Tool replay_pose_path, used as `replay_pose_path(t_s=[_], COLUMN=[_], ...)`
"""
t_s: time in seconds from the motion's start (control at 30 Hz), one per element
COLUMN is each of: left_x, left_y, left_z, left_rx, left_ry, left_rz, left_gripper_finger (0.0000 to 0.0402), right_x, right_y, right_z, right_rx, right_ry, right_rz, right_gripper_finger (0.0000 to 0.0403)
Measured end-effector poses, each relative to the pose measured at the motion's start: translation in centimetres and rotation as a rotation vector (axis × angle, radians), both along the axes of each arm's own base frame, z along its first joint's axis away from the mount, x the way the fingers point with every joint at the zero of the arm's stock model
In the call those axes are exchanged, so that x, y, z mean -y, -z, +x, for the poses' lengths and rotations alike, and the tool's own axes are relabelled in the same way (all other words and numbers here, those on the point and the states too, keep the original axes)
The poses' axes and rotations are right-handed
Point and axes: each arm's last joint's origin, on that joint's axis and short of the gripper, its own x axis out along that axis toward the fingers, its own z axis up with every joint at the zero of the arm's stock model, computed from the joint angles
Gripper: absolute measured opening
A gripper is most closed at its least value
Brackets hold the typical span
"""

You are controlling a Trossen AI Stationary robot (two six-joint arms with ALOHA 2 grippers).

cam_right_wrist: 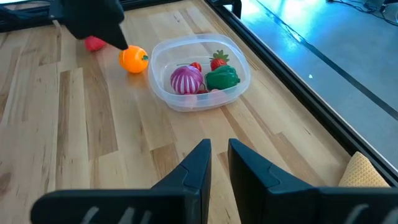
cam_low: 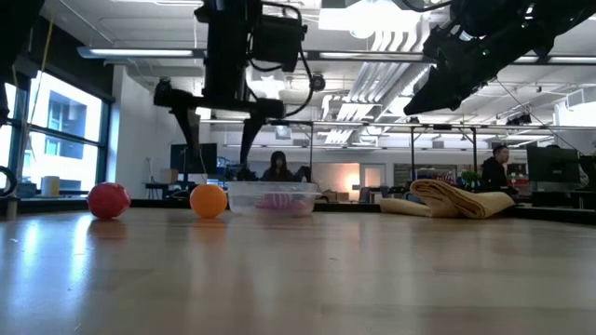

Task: Pick and placing Produce into tupperware
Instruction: Put the orange into the transparent bin

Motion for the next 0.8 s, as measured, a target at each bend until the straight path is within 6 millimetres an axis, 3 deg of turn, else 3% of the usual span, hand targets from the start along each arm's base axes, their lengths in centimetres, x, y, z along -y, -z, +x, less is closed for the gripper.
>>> replay_pose_path(t_s=[0.37,0.8], left_x=[-1.3,-1.3], left_y=[1.8,4.4], left_z=[-0.9,-1.4], left_rx=[-0.015,0.012], left_ry=[0.006,0.024], left_rz=[-0.004,-0.016], left_gripper_finger=[0.0332,0.0324], right_x=[0.0,0.0], right_y=[0.0,0.0], right_z=[0.0,0.0], right_rx=[0.0,0.0], right_ry=[0.0,0.001], right_rz=[0.0,0.0], right_gripper_finger=[0.0044,0.0044])
